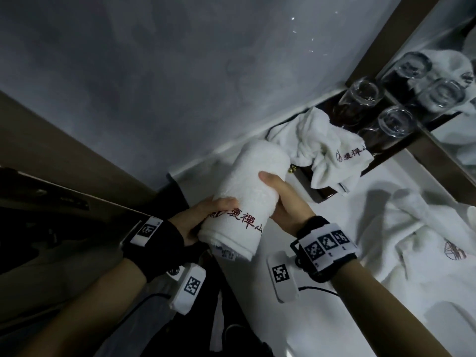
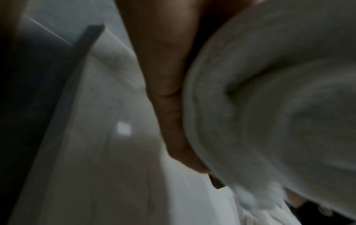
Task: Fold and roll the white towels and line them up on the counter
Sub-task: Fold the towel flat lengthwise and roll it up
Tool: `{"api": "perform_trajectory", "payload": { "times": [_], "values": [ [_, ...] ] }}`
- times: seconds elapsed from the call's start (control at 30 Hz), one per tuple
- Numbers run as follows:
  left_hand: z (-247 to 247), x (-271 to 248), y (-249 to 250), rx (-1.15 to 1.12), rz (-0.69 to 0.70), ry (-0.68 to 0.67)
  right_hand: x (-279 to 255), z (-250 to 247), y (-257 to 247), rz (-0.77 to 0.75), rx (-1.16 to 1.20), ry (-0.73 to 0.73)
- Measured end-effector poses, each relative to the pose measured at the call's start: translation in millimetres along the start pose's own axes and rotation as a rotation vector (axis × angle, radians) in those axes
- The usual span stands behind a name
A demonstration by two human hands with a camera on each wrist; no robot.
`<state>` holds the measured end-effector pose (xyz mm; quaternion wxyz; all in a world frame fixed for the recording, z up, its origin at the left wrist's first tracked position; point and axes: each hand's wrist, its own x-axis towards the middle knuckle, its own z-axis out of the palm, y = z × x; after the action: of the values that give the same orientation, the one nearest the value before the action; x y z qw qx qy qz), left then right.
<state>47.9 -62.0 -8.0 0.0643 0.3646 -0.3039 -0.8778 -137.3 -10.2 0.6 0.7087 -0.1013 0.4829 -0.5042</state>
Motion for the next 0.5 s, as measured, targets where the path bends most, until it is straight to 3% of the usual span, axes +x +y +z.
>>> {"api": "perform_trajectory", "payload": {
  "times": [0.17,0.27,0.4,0.5],
  "values": [
    [-17.4,5.8,-2.8,-0.237,-0.002,0.185,26.3,-2.2,3.7,-0.101,0.117,0.262],
    [-23.6,13.5,-2.0,-0.344,0.092,0.309,43.1,-3.7,3.5,-0.080,0.110,0.368],
    [-24.2,27.4,8.3,-0.278,0.226,0.438,64.1,1.4,-8.1,-0.025,0.024,0.393],
    [-23.4,31.5,10.9,-0.150,0.305,0.493,75.1,2.2,-17.2,-0.065,-0.115,0.448]
  ]
}}
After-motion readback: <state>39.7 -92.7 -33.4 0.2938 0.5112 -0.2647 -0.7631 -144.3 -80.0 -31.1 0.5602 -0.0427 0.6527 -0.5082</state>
